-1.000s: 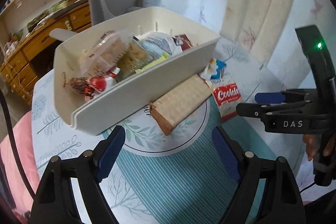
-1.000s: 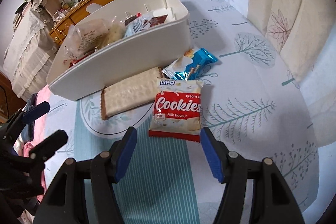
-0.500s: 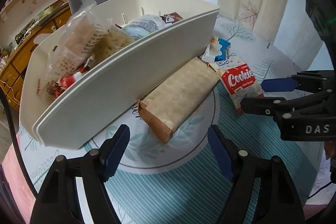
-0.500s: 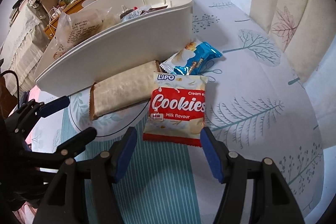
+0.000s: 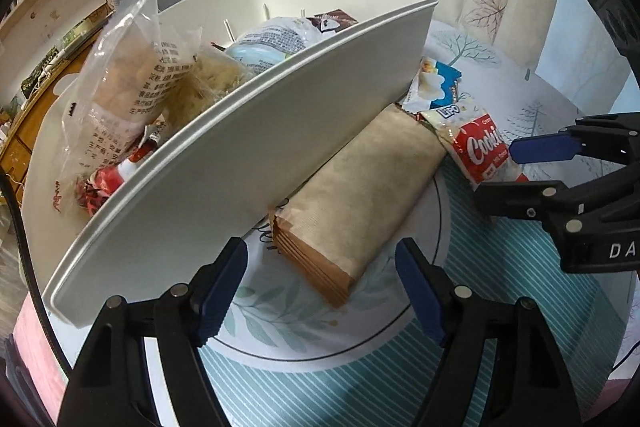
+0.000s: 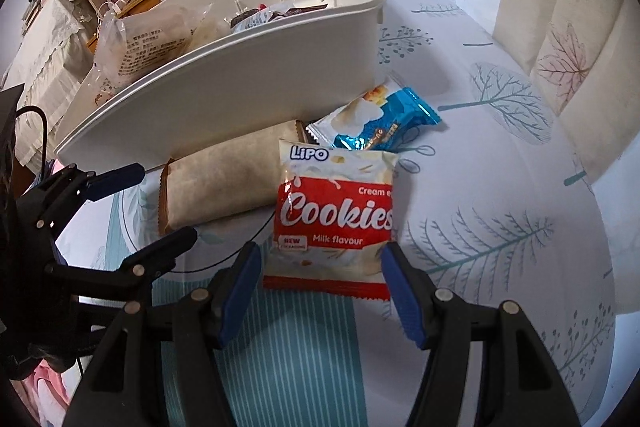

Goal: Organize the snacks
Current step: 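Withdraw both grippers and move toward the brown biscuit and Cookies bag, then grasp the brown biscuit pack with the left gripper while the right gripper grasps the Lipo Cookies bag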

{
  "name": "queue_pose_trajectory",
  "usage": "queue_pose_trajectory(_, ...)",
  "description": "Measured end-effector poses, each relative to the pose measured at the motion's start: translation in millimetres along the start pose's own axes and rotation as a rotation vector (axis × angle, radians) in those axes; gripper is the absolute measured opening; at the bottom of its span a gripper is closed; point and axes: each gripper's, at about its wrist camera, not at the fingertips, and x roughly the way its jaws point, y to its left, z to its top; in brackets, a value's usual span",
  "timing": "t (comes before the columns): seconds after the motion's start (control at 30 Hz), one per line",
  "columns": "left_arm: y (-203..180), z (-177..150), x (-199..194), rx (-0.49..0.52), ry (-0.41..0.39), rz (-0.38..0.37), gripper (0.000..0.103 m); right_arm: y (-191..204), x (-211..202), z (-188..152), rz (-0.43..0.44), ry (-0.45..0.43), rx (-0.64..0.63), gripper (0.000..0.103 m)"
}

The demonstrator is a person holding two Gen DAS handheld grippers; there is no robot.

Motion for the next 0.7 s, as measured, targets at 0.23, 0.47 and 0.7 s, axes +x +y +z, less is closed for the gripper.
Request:
queue_pose_trajectory(0.23, -2.7, 3.5, 10.5, 0.010, 0.013, -0.032, 0.075, -1.6, 5.4, 5.0, -0.002, 0.007, -0.008, 0.063)
queue_pose_trajectory(0.47, -4.3, 12.7, 20.7, 0.012, -0.002, -0.053, 0.075, -2.3, 8.9, 8.1, 0.007, 0.014, -0.015, 0.065)
queue_pose_trajectory(0.7, -8.8, 17.4, 22.3, 0.003, -0.011, -0.064, 0.072, -2.7, 10.6, 11.6, -0.001, 0.034, -0.020, 0.058)
